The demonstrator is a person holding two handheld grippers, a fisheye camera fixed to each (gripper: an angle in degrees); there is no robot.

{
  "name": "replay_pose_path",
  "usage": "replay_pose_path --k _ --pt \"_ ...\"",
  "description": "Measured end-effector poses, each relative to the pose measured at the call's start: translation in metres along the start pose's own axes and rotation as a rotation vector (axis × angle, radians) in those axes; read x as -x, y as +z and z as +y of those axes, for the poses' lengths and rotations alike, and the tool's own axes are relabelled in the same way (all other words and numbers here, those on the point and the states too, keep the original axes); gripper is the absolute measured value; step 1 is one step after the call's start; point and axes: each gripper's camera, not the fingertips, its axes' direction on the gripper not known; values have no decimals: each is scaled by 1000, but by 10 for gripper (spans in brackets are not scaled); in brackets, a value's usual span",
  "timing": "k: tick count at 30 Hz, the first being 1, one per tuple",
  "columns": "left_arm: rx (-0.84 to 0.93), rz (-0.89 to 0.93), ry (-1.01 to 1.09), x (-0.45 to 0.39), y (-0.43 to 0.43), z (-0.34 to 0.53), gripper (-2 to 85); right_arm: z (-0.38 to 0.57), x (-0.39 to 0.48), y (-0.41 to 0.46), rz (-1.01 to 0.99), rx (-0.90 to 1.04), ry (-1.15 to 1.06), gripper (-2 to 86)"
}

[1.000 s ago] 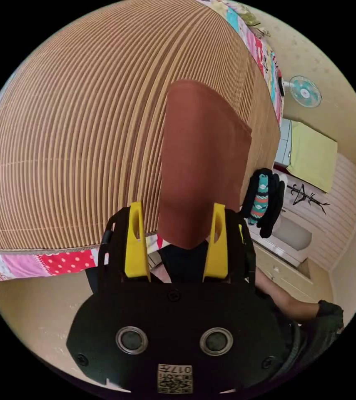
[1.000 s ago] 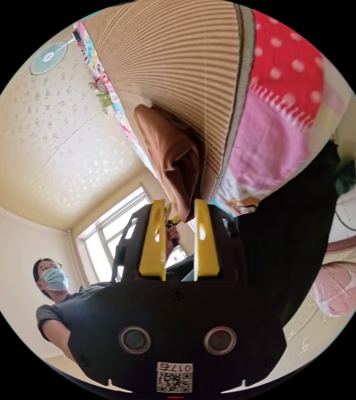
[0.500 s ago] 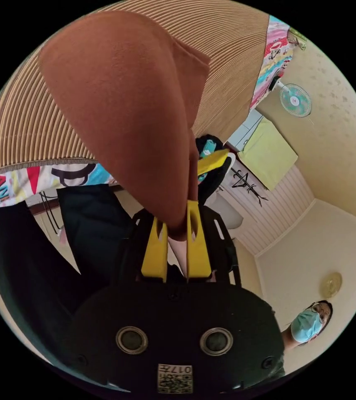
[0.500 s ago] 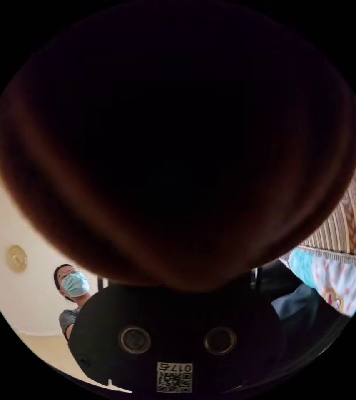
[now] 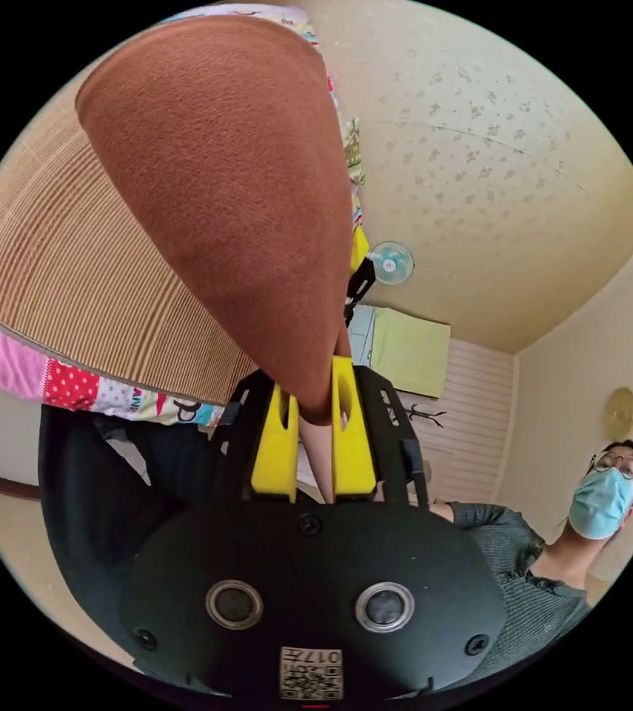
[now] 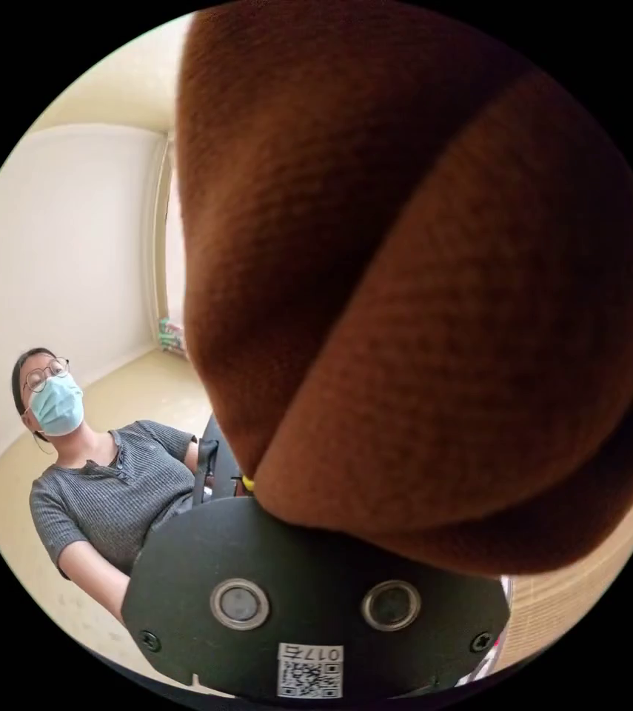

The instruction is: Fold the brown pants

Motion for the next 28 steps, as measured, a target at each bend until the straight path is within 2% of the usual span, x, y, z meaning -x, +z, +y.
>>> replay_pose_path --k 3,5,6,8,9,11,13,15,18,20,21,23,25,26,28 --pt "-182 -75 9 10 -90 6 82 -53 -27 105 -88 127 -11 188" --pt "-269 -176 -53 33 -133 13 100 -69 -80 165 -67 191 111 178" --pt "-308 -253 -116 55 -156 21 108 -66 -97 173 -39 190 170 174" --pt "-310 -338 -215 93 -178 36 114 -26 -163 168 87 85 499 148" --pt "-276 -355 -285 121 -186 46 112 -9 -175 161 100 46 572 138" --pt "-208 -328 -378 160 -189 64 97 64 -201 122 18 -96 659 53" --pt "-151 -228 -465 199 -186 85 61 121 -207 80 -10 -166 699 35" --pt "-117 -130 -527 222 -178 93 42 183 -197 28 90 -213 785 22" --pt "-102 3 -559 236 -163 82 2 289 -142 -62 345 -357 957 12" --pt "-45 50 -529 229 -148 57 -5 372 -72 -114 450 -627 1020 8" --pt "0 93 -480 218 -136 36 -8 391 -54 -123 460 -707 1009 7" --pt "72 209 -400 196 -112 4 -9 456 13 -137 463 -1041 882 5" --pt "150 459 -384 168 -73 -26 -10 496 46 -131 427 -1239 738 5" --pt "168 522 -390 161 -63 -31 -10 518 58 -124 389 -1332 647 5" --pt "249 723 -418 129 -17 -44 -10 547 65 -108 335 -1424 546 5"
